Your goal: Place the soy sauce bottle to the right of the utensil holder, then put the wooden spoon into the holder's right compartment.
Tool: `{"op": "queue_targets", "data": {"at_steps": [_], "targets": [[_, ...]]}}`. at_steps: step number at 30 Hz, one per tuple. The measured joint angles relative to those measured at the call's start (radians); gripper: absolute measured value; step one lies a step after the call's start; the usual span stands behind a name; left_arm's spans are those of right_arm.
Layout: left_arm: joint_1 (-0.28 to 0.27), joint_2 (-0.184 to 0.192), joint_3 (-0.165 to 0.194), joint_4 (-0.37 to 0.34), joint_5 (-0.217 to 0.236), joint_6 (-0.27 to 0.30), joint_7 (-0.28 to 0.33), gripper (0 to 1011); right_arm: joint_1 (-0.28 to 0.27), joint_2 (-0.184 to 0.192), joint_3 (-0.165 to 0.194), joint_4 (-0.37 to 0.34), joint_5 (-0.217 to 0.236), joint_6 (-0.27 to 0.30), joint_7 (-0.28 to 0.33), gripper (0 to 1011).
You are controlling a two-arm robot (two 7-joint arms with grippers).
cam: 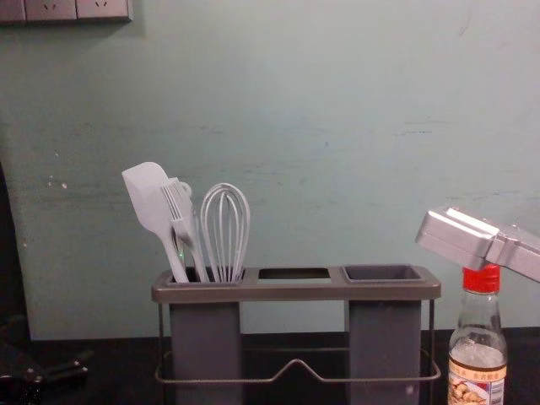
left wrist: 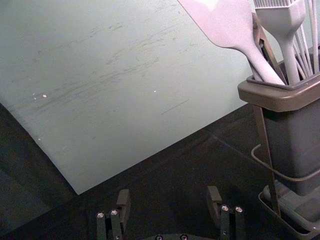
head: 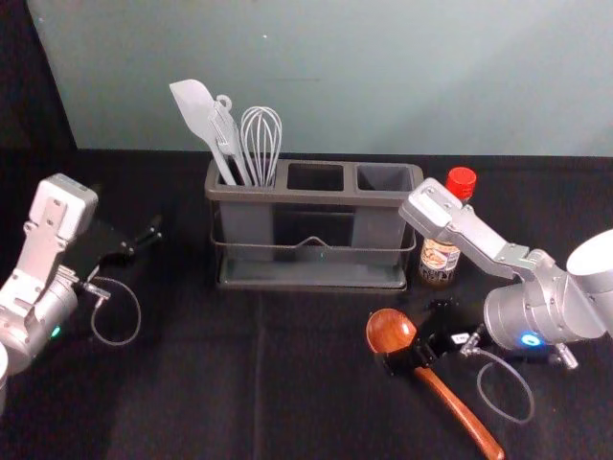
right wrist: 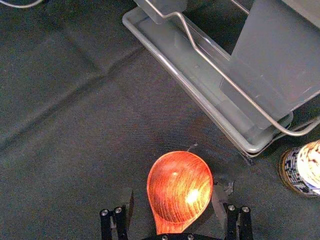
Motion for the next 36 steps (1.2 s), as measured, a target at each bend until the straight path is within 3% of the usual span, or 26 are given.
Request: {"op": "queue_targets", "data": {"at_steps": [36], "targets": [[0.000,0.000,0.000,0.000,0.000,0.000,0.000,1005,-0.009,-0.072,0.013,0.068,-0.104,-0.029,0.035,1004]]}}
